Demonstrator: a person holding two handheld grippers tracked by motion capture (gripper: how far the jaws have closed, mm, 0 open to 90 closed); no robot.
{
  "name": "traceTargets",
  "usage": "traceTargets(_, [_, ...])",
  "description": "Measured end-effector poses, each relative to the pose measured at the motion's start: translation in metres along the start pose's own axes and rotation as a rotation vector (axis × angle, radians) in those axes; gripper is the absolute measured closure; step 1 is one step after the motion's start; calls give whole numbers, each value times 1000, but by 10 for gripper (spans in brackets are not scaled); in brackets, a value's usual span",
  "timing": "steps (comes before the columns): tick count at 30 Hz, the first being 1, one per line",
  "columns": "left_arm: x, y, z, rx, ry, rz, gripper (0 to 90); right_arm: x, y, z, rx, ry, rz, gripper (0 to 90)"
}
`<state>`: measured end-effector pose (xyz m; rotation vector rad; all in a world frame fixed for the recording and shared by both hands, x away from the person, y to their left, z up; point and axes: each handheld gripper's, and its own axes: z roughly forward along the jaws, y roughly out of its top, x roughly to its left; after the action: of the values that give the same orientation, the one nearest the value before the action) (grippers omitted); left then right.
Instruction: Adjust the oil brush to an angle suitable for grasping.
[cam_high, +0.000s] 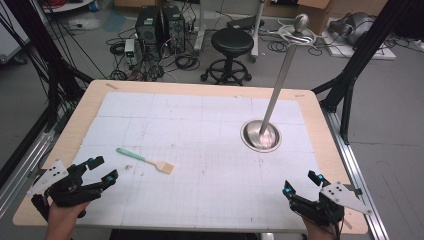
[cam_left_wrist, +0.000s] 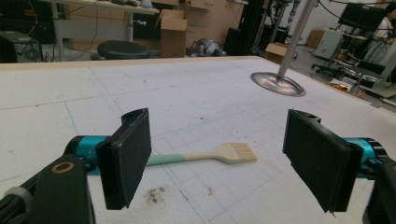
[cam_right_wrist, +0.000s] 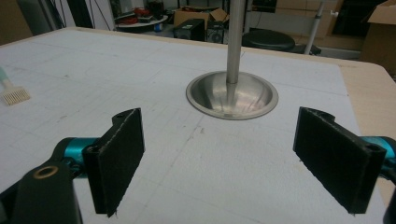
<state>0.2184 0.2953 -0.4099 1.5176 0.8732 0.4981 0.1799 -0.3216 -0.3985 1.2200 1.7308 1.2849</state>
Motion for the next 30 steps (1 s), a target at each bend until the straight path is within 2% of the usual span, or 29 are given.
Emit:
traceTargets(5, [1, 1, 1, -6, 5, -7, 229, 0, 0, 1, -4, 10, 0, 160])
traceTargets(9, [4, 2, 4, 30, 17, -19, 232, -2, -1, 2, 2, 11, 5, 160])
traceTargets(10, [5, 2, 6, 37, 12, -23, 238, -1, -2, 2, 5, 13, 12, 161])
traceTargets(11, [7, 2, 9, 39, -8, -49, 246, -1, -2, 1, 5, 15, 7, 161])
traceTargets(12, [7, 2, 9, 39, -8, -49, 268, -1, -2, 0, 3, 13, 10, 161])
traceTargets(14, [11, 3, 12, 53, -15, -51, 340, -1, -1, -2, -2, 15, 6, 160])
traceTargets(15, [14, 4, 13, 45, -12, -57, 340, -1, -1, -2, -2, 15, 6, 160])
traceTargets(17, [20, 6, 16, 49, 6, -66, 466, -2, -1, -2, -4, 13, 16, 161])
traceTargets(18, [28, 8, 20, 92, 13, -52, 709, -3, -2, -2, -3, 7, 31, 160])
traceTargets(19, [28, 8, 20, 92, 13, -52, 783, -3, -2, -2, -3, 7, 31, 160])
traceTargets(20, [32, 9, 22, 101, 21, -52, 783, -2, -2, -1, 0, 5, 38, 161])
traceTargets(21, [42, 12, 26, 104, 40, -67, 889, -1, -1, 0, 3, 4, 29, 161])
traceTargets(22, [42, 12, 26, 104, 40, -67, 896, -1, -1, 0, 3, 4, 29, 161])
traceTargets(24, [49, 13, 30, 109, 75, -78, 897, 2, -1, 0, 10, 7, 18, 161])
traceTargets(25, [52, 14, 33, 121, 94, -71, 897, 3, -1, 1, 9, 7, 14, 161])
traceTargets(26, [57, 16, 39, 148, 134, -40, 897, 3, -1, 1, 12, 9, 14, 161])
traceTargets(28, [64, 16, 45, 194, 166, -6, 897, 3, -1, 2, 15, 9, 5, 161])
traceTargets(30, [67, 16, 48, 213, 173, 1, 897, 4, -1, 2, 18, 7, 12, 161])
